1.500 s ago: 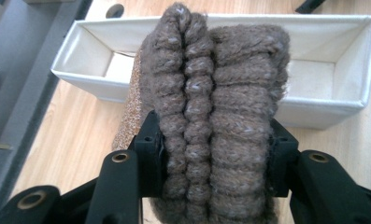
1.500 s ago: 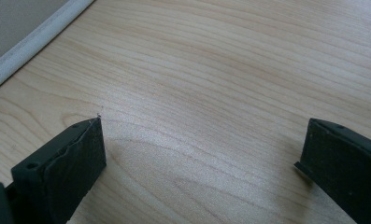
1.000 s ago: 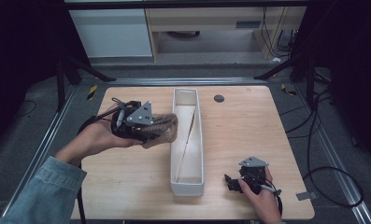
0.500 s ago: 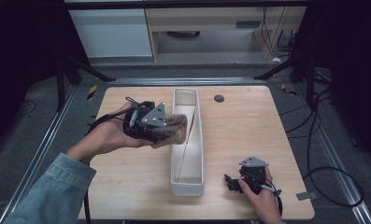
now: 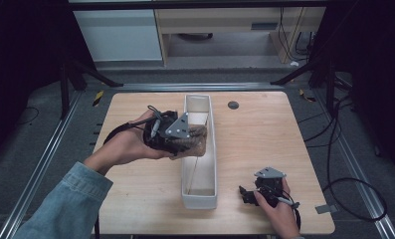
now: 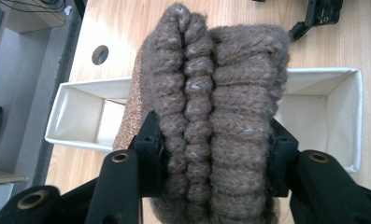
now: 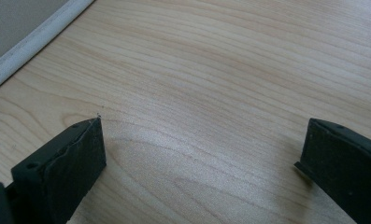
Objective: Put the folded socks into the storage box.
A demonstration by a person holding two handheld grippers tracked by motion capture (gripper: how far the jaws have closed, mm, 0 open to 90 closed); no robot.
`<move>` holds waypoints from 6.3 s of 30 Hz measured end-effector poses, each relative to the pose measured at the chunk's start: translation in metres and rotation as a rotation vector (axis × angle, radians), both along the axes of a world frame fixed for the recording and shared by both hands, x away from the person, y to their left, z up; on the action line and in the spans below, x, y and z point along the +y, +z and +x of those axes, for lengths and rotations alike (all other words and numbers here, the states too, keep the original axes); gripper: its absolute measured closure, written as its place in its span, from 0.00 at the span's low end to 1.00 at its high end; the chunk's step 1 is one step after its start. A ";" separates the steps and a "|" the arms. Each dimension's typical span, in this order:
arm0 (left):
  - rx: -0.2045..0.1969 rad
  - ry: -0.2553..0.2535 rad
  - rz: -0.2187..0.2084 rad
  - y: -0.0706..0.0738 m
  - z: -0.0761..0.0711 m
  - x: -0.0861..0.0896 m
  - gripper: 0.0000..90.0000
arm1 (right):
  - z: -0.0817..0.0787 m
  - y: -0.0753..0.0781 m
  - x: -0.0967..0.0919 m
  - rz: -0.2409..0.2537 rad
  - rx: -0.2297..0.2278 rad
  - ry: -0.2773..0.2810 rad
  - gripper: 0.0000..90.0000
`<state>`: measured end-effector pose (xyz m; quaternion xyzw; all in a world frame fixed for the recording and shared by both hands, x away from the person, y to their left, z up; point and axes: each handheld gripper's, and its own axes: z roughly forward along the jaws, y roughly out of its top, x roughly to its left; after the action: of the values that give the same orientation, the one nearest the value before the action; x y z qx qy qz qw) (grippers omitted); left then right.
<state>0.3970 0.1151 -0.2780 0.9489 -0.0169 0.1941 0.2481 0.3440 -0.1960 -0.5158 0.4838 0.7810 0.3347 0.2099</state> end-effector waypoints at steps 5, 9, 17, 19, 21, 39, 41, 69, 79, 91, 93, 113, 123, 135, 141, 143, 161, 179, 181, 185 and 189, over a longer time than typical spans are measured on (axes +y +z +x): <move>-0.003 -0.003 0.021 -0.004 -0.002 -0.013 0.57 | 0.000 0.000 0.000 0.000 0.000 0.000 0.00; -0.003 0.002 0.047 -0.009 -0.005 -0.022 0.57 | 0.000 0.000 0.000 0.000 0.000 0.000 0.00; 0.015 0.016 0.063 -0.023 -0.011 -0.027 0.57 | 0.000 0.000 0.000 0.001 0.001 -0.001 0.00; 0.024 0.014 0.064 -0.025 -0.013 -0.027 0.57 | 0.000 0.000 0.000 0.000 0.000 0.000 0.00; 0.026 0.012 0.068 -0.028 -0.016 -0.028 0.57 | 0.000 0.000 0.000 0.000 0.000 0.000 0.00; 0.059 0.011 0.084 -0.035 -0.036 -0.032 0.57 | 0.000 0.000 0.000 -0.003 -0.001 0.000 0.00; 0.065 0.009 0.091 -0.039 -0.038 -0.033 0.57 | 0.000 0.000 0.000 -0.003 -0.001 0.000 0.00; 0.155 0.034 0.094 -0.066 -0.032 -0.041 0.57 | 0.000 0.000 0.000 -0.003 0.000 0.000 0.00; 0.174 0.044 0.108 -0.077 -0.029 -0.044 0.57 | 0.000 0.000 0.000 -0.003 -0.001 0.000 0.00; 0.195 0.043 0.097 -0.089 -0.024 -0.042 0.57 | 0.000 0.000 0.000 -0.002 0.000 0.000 0.00; 0.197 0.042 0.094 -0.090 -0.024 -0.041 0.56 | 0.000 0.000 0.000 -0.003 0.000 0.000 0.00; 0.228 0.015 0.039 -0.082 -0.025 -0.035 0.35 | 0.000 0.000 0.000 -0.003 0.000 0.000 0.00; 0.245 0.035 -0.074 -0.053 -0.021 -0.022 0.29 | 0.000 0.000 0.000 -0.003 0.000 0.000 0.00; 0.254 0.104 -0.148 -0.040 0.005 -0.013 0.87 | 0.000 0.000 0.000 -0.002 0.000 0.000 0.00; 0.272 0.129 -0.131 -0.045 0.019 -0.015 1.00 | 0.000 0.000 0.000 -0.003 0.000 0.000 0.00; 0.283 0.133 -0.124 -0.047 0.022 -0.015 1.00 | 0.000 0.000 0.000 -0.003 0.000 0.000 0.00; 0.317 0.097 0.009 -0.076 0.017 -0.028 1.00 | 0.000 0.000 0.000 -0.002 0.000 0.000 0.00; 0.334 0.051 0.088 -0.099 -0.004 -0.033 1.00 | 0.000 0.000 0.000 -0.002 0.000 0.000 0.00; 0.328 0.050 0.090 -0.098 -0.004 -0.033 1.00 | 0.000 0.000 0.000 -0.003 0.000 0.001 0.00; 0.320 0.046 0.091 -0.097 -0.006 -0.033 0.99 | 0.000 0.000 0.000 -0.002 0.000 0.001 0.00; 0.315 0.048 0.084 -0.096 -0.008 -0.033 0.99 | 0.000 0.000 0.000 -0.002 0.000 0.001 0.00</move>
<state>0.3894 0.0819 -0.3736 0.9773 0.0367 0.0480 0.2031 0.3440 -0.1961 -0.5157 0.4834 0.7815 0.3337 0.2102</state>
